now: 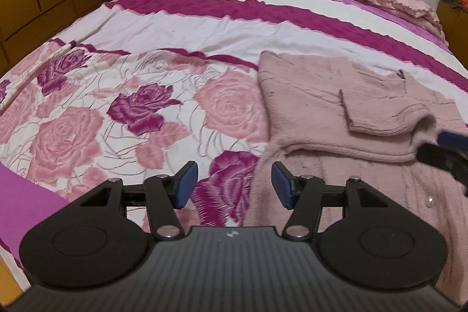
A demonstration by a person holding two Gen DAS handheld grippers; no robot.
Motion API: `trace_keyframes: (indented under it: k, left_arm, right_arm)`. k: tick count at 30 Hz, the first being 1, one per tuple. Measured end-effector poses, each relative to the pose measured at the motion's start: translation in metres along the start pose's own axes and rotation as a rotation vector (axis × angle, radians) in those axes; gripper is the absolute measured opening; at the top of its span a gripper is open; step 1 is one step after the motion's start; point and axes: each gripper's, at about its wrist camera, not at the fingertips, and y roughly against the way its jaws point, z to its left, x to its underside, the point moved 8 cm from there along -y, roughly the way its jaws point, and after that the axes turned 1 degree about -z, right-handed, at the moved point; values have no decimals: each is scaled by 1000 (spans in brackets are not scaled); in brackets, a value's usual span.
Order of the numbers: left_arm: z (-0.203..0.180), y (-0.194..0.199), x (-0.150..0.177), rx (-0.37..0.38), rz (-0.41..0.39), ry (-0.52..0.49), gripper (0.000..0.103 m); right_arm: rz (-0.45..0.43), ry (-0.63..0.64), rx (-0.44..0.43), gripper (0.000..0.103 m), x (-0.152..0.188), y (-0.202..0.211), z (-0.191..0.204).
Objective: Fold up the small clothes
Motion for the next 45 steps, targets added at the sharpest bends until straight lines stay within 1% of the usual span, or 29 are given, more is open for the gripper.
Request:
trace_keyframes:
  k: [4,6,7,9,10,11,12,14,15,18,21,24,26,29,32,33,34,36,38,39,41,42,43,45]
  left_arm:
    - [8,-3,3,3,7,17,63]
    - [11,-5,4,3,7,24,63]
    - [11,-6,3,4,8,27,63]
    - [12,-7,1,9,6,35,63]
    - [12,-7,0,9,3,37,63]
    - [11,-7,-2,6,-4,43,63]
    - [10,-7,-5,4,-10,45,63]
    - [5,-7,-11,13,-24,34,63]
    - [2,-7,-15,20,-29,27,63]
    - [-13,-8,-28,42,-52,1,63]
    - [-30,-12,-41,64,-75,-21,63]
    - [-47,-18,-52,91,-89,-35,63]
    - [-58,-25,-57,98,-96,-47,63]
    - [-72,-38,-60,92,-96,-65,63]
    - [-81,-54,-58,76,-83,-86,63]
    - [-83,-59,-57,70,-75,-91,63]
    - [-86,-64,-55,65,-64,-95,63]
    - [-88,-72,-50,57,-42,-103,63]
    - [-88,-79,-46,46,-28,-114,63]
    - [-88,-81,-44,38,-25,-122,63]
    - [-88,-83,-43,27,-24,-136,63]
    - [-87,-83,-43,24,-24,-140,63]
    - [-88,-84,-44,23,-24,-143,63]
    - [-89,-84,-45,19,-26,-149,63]
  right_arm:
    - [20,107,14,75,-10,-37,13]
    - [46,126,18,72,-10,-52,13]
    - [68,130,20,68,-9,-61,13]
    - [105,142,19,65,-4,-73,12]
    - [126,151,33,56,-2,-79,10]
    - [133,151,44,44,0,-81,8]
    - [129,136,44,38,-1,-81,4]
    - [122,87,28,15,-4,-78,-3]
    - [113,70,35,13,-8,-73,-8]
    - [39,43,73,12,-24,-51,-25]
    - [-43,-1,127,12,-39,-18,-53]
    - [-113,-66,195,12,-46,18,-92]
    - [-136,-114,253,12,-42,38,-123]
    - [-127,-187,335,12,-22,59,-167]
    - [-80,-264,384,12,9,70,-202]
    - [-55,-286,391,13,21,72,-211]
    - [-28,-304,394,15,32,72,-216]
    - [24,-337,394,15,52,75,-226]
    - [34,-346,366,17,61,80,-225]
    - [33,-340,366,19,62,83,-225]
    - [35,-313,383,29,59,92,-225]
    - [22,-298,384,31,55,96,-223]
    - [1,-278,377,35,48,101,-221]
    - [-28,-244,371,47,37,104,-220]
